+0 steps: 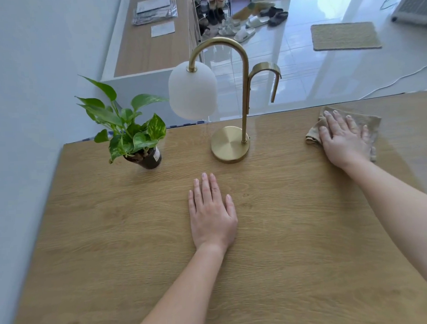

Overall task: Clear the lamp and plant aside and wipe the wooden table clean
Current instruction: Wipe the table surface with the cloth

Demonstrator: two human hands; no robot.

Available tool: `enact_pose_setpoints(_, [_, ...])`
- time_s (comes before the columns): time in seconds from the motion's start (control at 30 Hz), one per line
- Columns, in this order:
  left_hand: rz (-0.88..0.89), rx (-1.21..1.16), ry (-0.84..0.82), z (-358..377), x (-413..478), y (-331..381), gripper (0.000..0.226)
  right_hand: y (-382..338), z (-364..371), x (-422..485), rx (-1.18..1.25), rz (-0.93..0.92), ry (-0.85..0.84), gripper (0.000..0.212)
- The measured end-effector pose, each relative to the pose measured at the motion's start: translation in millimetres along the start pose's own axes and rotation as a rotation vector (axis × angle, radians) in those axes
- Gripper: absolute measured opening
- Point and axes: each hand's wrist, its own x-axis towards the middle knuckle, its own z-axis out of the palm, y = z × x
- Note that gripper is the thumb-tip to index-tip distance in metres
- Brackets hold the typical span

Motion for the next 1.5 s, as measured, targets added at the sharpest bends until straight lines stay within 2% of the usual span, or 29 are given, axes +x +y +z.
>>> enact_pose_setpoints(0.73, [0.056,-0.013,-0.020,-5,-12,0,0.072,-1,49,-177,-0.018,0.097,0.003,0.061])
enact_pose_setpoints(0.87, [0.158,-0.013,-0.042,-2,-21,5,0.072,0,47,-176,-0.017,0.099,0.000,0.062])
enact_pose_setpoints(1.13, [0.160,-0.018,-0.037,0,-22,7,0.072,-2,42,-160,-0.043,0.079,0.013,0.062])
enact_pose_setpoints(1.5, [0.148,-0.027,-0.033,1,-20,10,0.072,-13,16,-70,-0.034,0.068,-0.032,0.061])
